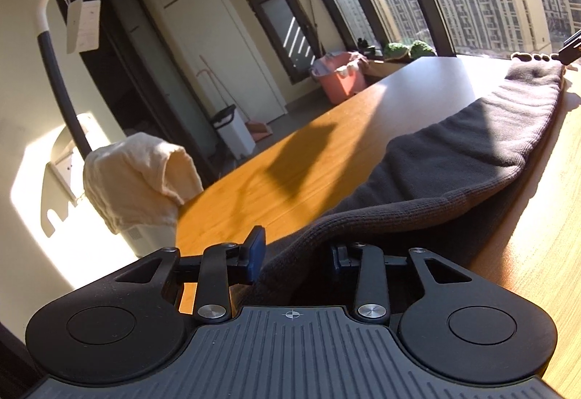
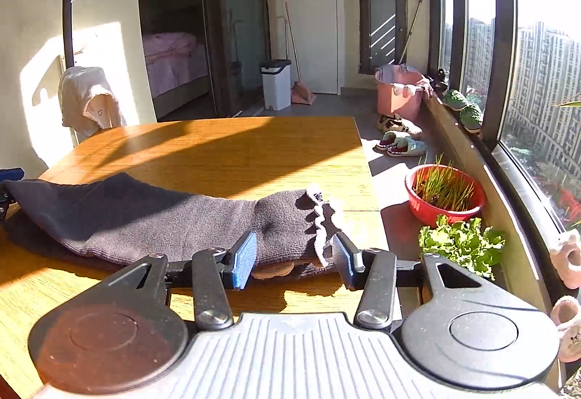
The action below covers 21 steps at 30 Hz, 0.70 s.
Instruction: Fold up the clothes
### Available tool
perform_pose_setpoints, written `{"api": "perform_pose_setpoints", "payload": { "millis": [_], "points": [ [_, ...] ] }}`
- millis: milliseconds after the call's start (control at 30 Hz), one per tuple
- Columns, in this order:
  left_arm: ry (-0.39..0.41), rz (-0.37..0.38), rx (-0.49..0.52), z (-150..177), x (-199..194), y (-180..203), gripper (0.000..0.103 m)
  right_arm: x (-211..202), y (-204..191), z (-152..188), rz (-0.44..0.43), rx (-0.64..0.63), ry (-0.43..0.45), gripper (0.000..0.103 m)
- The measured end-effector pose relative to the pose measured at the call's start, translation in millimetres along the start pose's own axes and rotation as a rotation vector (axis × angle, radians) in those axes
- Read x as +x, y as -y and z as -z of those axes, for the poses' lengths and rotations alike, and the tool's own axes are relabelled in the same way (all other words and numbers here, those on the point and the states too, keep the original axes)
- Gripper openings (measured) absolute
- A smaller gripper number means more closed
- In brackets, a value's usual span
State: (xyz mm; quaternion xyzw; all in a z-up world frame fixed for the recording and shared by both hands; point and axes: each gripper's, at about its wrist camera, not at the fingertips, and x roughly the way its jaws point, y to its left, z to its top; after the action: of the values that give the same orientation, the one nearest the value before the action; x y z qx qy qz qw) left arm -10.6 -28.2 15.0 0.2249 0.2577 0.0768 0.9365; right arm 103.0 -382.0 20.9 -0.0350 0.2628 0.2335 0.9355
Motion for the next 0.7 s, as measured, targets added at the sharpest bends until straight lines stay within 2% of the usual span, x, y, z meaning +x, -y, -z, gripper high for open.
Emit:
{"api": "perform_pose_setpoints", "payload": {
  "millis": [67,133,167,200,267,333,367,400,433,533,567,600,667,700],
  "points": [
    [-0.006,0.005,-0.014,-1.3,2.3,-0.7,0.038,6.8,0.9,-10.4,-0.01,0.005,0.01,0.048],
    [-0.011,0.019,-0.034,-2.7,4.8,-0.2,0.036,13.5,1.8,-20.9,-0.019,0.011,0.02,0.019],
    [-0.015,0.033,-0.053,-4.1,7.2,-2.0,0.03,16.9,2.2,-26.1,-0.024,0.014,0.024,0.007],
    [-0.02,0.057,-0.079,-6.6,10.8,-5.6,0.024,20.3,2.7,-31.3,-0.029,0.016,0.029,0.007],
    [-0.01,0.081,-0.126,-14.7,19.3,-17.2,0.023,27.1,3.6,-41.8,-0.039,0.022,0.039,0.007],
    [-0.007,0.032,-0.189,-28.5,39.5,-36.8,0.027,33.8,4.5,-52.2,-0.049,0.027,0.049,0.007],
    [-0.011,0.003,-0.227,-34.2,50.5,-47.3,0.034,37.2,4.9,-57.4,-0.054,0.03,0.054,0.007],
    [-0.03,-0.037,-0.298,-38.2,65.5,-62.8,0.046,43.5,17.4,-72.7,-0.047,0.036,0.056,0.008],
    [-0.048,-0.06,-0.347,-39.3,75.0,-73.1,0.051,53.3,38.7,-96.1,-0.019,0.042,0.054,0.008],
    [-0.107,-0.104,-0.471,-34.8,90.9,-101.4,0.056,61.4,36.3,-108.8,0.029,0.031,0.056,0.022],
    [-0.108,-0.087,-0.492,-32.1,86.1,-102.9,0.063,63.3,36.7,-106.6,0.018,0.026,0.03,0.028],
    [-0.107,-0.038,-0.519,-28.7,77.8,-101.5,0.077,65.7,39.4,-94.2,-0.036,0.019,-0.045,0.034],
    [-0.113,0.067,-0.563,-22.4,63.8,-95.9,0.088,61.9,31.8,-74.4,-0.088,-0.016,-0.134,0.037],
    [-0.136,0.146,-0.578,-18.8,56.6,-87.1,0.089,53.7,18.2,-66.7,-0.079,-0.054,-0.156,0.037]
  ]
}}
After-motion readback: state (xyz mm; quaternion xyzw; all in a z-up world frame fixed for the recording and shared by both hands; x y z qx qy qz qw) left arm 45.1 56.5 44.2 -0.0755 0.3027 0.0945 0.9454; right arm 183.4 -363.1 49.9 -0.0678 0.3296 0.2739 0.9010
